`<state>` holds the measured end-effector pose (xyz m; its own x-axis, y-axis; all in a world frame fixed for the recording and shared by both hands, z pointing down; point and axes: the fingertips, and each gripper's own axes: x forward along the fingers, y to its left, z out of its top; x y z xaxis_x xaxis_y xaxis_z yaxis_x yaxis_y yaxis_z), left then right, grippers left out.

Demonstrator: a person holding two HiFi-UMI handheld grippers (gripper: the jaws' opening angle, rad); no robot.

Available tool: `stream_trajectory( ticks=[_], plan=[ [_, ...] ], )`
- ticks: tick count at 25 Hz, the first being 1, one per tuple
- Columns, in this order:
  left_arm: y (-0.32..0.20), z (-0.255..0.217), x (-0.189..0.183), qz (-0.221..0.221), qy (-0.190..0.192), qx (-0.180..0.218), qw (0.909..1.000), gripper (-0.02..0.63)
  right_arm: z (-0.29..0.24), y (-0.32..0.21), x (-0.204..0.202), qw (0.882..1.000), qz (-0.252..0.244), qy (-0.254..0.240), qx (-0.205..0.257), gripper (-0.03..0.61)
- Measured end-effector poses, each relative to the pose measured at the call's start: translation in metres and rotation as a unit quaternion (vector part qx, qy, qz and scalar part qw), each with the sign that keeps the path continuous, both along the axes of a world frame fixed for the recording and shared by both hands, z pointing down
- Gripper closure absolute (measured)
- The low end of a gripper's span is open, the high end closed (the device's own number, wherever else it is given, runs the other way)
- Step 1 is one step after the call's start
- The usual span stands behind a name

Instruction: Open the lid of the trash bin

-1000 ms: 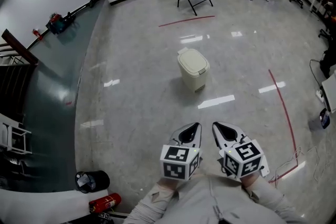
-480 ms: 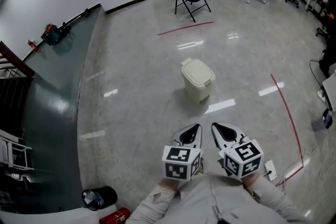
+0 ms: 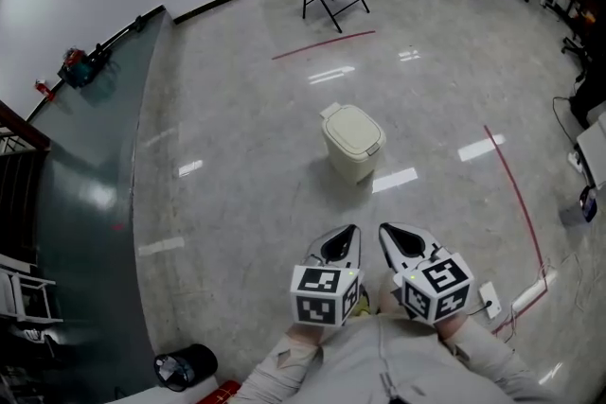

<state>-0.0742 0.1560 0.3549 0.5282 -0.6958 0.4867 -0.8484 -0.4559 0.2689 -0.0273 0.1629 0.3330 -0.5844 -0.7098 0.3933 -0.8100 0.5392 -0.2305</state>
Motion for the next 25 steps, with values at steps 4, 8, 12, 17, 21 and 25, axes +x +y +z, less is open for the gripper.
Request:
stream_trajectory(
  ticks=[4,8,12,17,21,25],
  plan=[
    [-0.015,0.005,0.0,-0.001,0.004,-0.008,1.0,0.609,0.007,-0.014,0.002,1.0,0.002,0.009,-0.01,0.576],
    [-0.033,0.005,0.0,-0.009,0.006,-0.009,0.9999,0.609,0.009,-0.035,0.003,1.0,-0.002,0.015,-0.012,0.576],
    [-0.057,0.009,0.002,-0.018,0.007,-0.012,0.9997,0.609,0.015,-0.062,0.008,1.0,-0.005,0.021,-0.014,0.575],
    [-0.096,0.015,0.01,-0.023,0.002,-0.02,0.9995,0.609,0.015,-0.106,0.018,1.0,-0.008,0.025,-0.014,0.576],
    [-0.129,0.015,0.023,-0.032,0.001,-0.025,0.9992,0.609,0.015,-0.142,0.034,0.999,-0.013,0.032,-0.018,0.577],
    [-0.163,0.012,0.035,-0.045,0.0,-0.027,0.9986,0.609,0.017,-0.178,0.05,0.999,-0.019,0.04,-0.021,0.575]
  ],
)
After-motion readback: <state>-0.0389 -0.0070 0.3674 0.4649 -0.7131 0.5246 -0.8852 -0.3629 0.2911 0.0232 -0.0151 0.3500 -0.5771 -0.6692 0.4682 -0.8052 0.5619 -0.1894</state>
